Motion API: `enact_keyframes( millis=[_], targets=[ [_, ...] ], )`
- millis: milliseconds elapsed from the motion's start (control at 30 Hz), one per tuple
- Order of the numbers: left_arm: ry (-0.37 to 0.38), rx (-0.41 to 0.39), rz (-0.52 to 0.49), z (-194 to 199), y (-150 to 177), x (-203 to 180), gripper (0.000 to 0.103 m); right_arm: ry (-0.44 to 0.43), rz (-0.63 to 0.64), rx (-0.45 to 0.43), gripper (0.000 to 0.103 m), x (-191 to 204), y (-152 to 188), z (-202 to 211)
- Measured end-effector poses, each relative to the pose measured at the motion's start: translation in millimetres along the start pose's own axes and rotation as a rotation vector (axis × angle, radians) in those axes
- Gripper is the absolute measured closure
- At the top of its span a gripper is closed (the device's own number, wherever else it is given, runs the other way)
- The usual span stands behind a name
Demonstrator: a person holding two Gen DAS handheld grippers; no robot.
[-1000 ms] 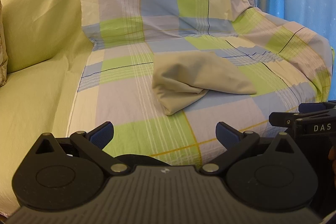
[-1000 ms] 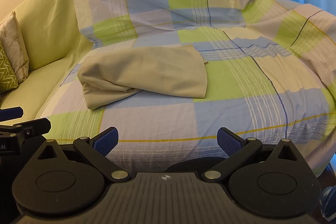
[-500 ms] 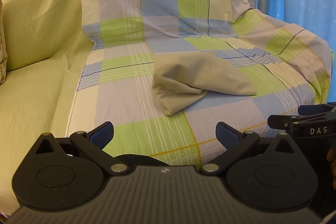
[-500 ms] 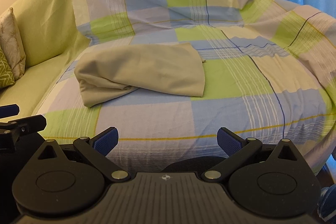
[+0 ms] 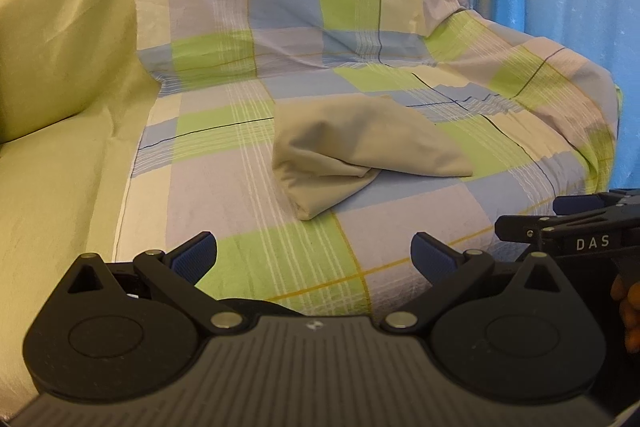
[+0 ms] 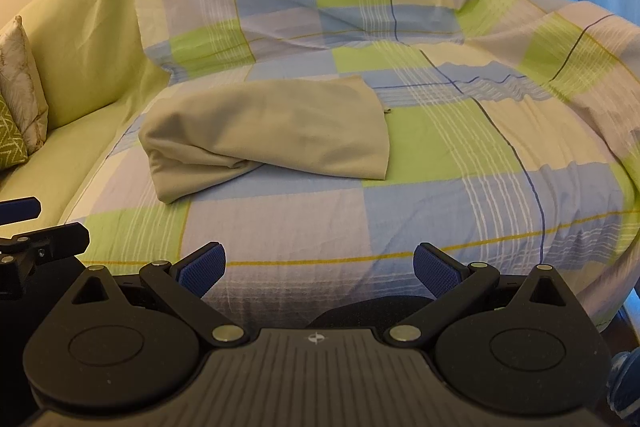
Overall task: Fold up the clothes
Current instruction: 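Grasp the beige shirt with the right gripper while the left gripper grasps it too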
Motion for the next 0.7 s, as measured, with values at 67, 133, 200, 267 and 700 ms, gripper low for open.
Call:
enact_keyframes(
  millis=[67,133,200,267,700],
  targets=[
    [0.016,0.007,-0.019,-2,-4,1,0.001,-0.009,-0.001,0.007,0.0,-1,-3,-1],
    [0.02,0.014,-0.054,-5,-9,2,0.001,-0.047,0.011,-0.002,0.0,0,-8,-1],
    [0.015,0.02,-0.103,-11,-16,4,0.001,-0.04,0.091,-0.022,0.001,7,-13,-10],
    [0.018,0.033,-0.152,-18,-23,8,0.001,-0.034,0.17,-0.043,0.004,15,-17,-19],
    [0.139,0.184,-0.254,-106,-55,49,0.028,0.012,0.687,-0.175,0.047,63,-47,-77]
  ],
)
Point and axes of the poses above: each gripper's, at about its wrist camera, not at the fingertips, and z roughly against the way its jaws point, x to its left, y to its underside, the point moved 3 cm from there along -z, roughly the way its jaws point, and after that the axes turned 13 degrees about y, right-handed, at the moved point
